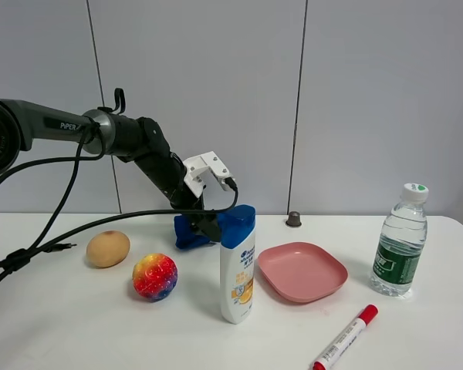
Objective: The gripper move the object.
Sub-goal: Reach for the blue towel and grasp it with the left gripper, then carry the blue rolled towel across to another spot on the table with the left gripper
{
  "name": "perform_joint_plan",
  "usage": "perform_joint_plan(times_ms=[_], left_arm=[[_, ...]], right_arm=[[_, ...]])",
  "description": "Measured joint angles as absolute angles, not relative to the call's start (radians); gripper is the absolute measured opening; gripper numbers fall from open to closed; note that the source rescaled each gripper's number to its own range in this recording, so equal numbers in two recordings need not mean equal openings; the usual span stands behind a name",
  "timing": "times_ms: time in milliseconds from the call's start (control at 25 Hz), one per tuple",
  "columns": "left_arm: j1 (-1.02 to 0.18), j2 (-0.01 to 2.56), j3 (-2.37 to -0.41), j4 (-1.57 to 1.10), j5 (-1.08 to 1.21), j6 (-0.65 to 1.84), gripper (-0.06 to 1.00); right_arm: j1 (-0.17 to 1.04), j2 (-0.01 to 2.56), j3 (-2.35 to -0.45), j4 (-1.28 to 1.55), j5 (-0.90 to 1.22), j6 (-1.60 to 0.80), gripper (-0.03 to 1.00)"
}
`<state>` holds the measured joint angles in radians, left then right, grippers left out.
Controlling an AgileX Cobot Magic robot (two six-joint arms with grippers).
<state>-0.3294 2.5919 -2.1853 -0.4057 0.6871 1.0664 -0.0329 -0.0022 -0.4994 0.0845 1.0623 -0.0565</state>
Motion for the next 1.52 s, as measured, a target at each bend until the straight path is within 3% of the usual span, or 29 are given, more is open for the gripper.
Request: perform_joint_plan(times_ms=[160,400,640,720,920,960,1280,1520], left_arm=[[-0.329,2.594,-2.185,-0.420,0.687,1.069,0.98],[-0.335,2.601,-2.185,-0.422,0.707,1.069,0.72],[-0.342,2.605,-2.188,-0.423,0.713,1.069,0.68],[-0.342,2.605,-2.188,-0.423,0.722,1.069,0.61],[-0.342,2.605,-2.191,-0.422,0.736,1.069,0.06],[-0.342,2.605,-2.194,-0.422,0.738,1.069,0.00],[-0.342,2.552,-2.194,-0.395,0.756,1.053,0.00],[-0.342,2.339,-2.194,-0.316,0.796,0.887,0.00]], right_arm=[[-0.033,-0.002,-0.499,0.085,1.062,-0.056,1.00],[-0.033,-0.002,-0.499,0.085,1.062,-0.056,1.00],[-0.033,-0.002,-0.499,0.085,1.062,-0.056,1.00],[-0.033,-0.002,-0.499,0.085,1.062,-0.056,1.00],[-0.033,-0.002,-0.499,0.085,1.062,-0.056,1.00],[-0.033,-0.002,-0.499,0.085,1.062,-0.056,1.00],[-0.033,-0.002,-0.499,0.085,1.062,-0.056,1.00],[-0.033,-0.002,-0.499,0.085,1.062,-0.056,1.00]])
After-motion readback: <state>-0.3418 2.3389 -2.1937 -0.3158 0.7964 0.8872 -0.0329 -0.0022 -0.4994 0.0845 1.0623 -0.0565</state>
